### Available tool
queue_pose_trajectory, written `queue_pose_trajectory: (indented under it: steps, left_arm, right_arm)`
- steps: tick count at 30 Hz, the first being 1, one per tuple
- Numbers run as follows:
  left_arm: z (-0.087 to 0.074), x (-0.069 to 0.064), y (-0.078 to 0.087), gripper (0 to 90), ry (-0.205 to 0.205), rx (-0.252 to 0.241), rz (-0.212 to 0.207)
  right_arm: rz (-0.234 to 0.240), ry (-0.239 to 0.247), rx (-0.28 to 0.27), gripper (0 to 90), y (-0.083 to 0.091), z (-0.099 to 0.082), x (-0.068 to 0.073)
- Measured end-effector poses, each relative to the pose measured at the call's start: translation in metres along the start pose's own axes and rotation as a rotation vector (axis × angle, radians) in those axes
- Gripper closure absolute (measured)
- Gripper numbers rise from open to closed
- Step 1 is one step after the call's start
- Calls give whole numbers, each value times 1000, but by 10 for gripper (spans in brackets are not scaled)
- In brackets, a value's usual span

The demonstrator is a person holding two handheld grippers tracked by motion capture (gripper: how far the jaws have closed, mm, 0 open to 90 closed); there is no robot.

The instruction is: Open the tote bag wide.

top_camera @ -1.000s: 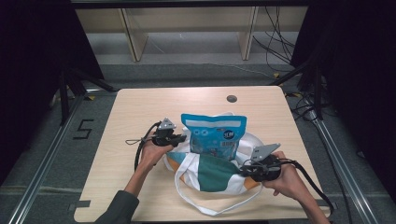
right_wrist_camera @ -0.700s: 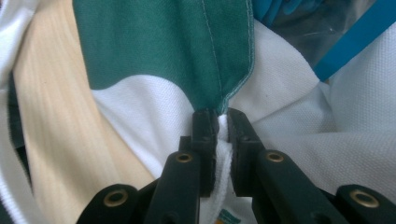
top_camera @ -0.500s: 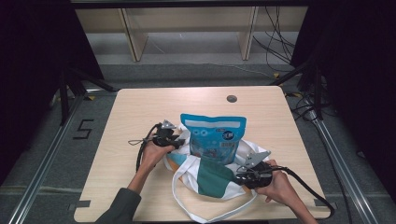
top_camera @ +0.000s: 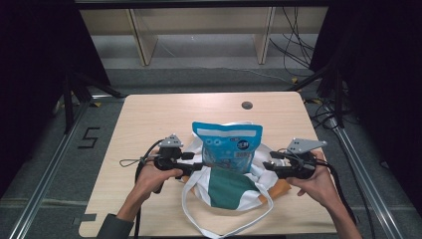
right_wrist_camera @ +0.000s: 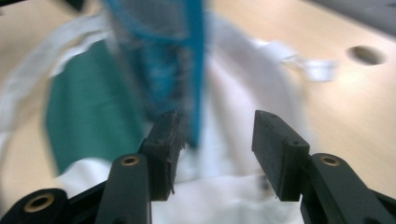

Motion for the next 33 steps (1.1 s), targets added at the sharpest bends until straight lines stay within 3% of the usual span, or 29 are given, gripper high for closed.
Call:
queue_pose_trajectory:
  steps: [1, 3, 5, 7, 8, 9, 10, 11, 12, 13, 14, 16, 17, 20, 21, 23, 24, 25, 26, 28, 29, 30, 31, 32, 33]
  left_arm:
    - [-1, -3, -2, 421, 3, -3, -24]
    - [-2, -8, -8, 414, -26, 30, -42]
    - [-4, -11, -16, 383, -57, 65, -8]
    - [-7, -12, -23, 395, -65, 82, 10]
    - [-9, -13, -25, 395, -70, 89, 21]
    - [-10, -14, -26, 422, -76, 93, 21]
    - [-12, -15, -28, 422, -79, 93, 21]
    - [-18, -15, -30, 461, -80, 100, 27]
    - [-18, -15, -30, 487, -80, 100, 27]
    - [-21, -14, -32, 487, -92, 112, 45]
    - [-27, -11, -37, 558, -139, 153, 84]
    - [-30, -10, -40, 616, -154, 166, 103]
    - [-33, -11, -43, 634, -185, 180, 123]
    - [-34, -13, -42, 664, -230, 203, 137]
    - [-36, -15, -43, 707, -254, 211, 140]
    - [-39, -17, -43, 757, -268, 229, 140]
    - [-43, -21, -47, 760, -253, 222, 112]
    - [-47, -19, -48, 764, -285, 264, 121]
    - [-51, -20, -53, 769, -266, 260, 107]
    - [-55, -18, -57, 777, -255, 273, 111]
    - [-54, -19, -58, 778, -251, 273, 117]
    - [-54, -21, -59, 778, -243, 267, 122]
    - [-53, -22, -61, 780, -244, 272, 139]
    - [-53, -22, -61, 780, -244, 272, 139]
    - [-54, -23, -60, 780, -260, 279, 165]
  right_arm:
    - [-6, -36, 10, 524, 0, 2, -3]
    - [-23, -34, 0, 526, -1, 5, -9]
    - [-38, -71, 1, 526, -6, 10, -18]
    - [-26, -83, 20, 536, -18, 16, -32]
    - [-26, -83, 20, 536, -18, 16, -32]
    - [-3, -89, 37, 536, -31, 21, -37]
    - [-3, -89, 37, 536, -31, 21, -37]
    - [14, -73, 62, 537, -47, 25, -43]
    - [14, -73, 62, 537, -47, 25, -43]
    - [39, -71, 87, 566, -53, 26, -45]
    - [65, -61, 113, 682, -66, 25, -46]
    - [63, -59, 103, 732, -74, 24, -45]
    - [37, -43, 142, 829, -76, 21, -45]
    - [19, -58, 126, 865, -77, 21, -49]
    - [-32, -64, 110, 873, -78, 21, -52]
    - [-47, -74, 128, 878, -76, 21, -53]
    - [-76, -74, 101, 879, -77, 22, -57]
    - [-90, -72, 101, 880, -77, 22, -62]
    - [-105, -81, 98, 881, -78, 22, -66]
    - [-120, -117, 129, 881, -85, 17, -74]
    - [-132, -112, 156, 882, -91, 14, -77]
    - [-144, -124, 153, 882, -101, 9, -78]
    - [-139, -136, 229, 882, -118, -1, -79]
    - [-139, -136, 229, 882, -118, -1, -79]
    - [-113, -138, 269, 882, -122, -5, -79]
Point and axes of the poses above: each handheld gripper's, and its own axes: y roughly backward along the jaws, z roughly out of its top, x roughly to its left, the point moved 2 cm from there along -y, roughly forward along the jaws, and after that the axes turned 14 degrees about x, right-handed, at the moved point
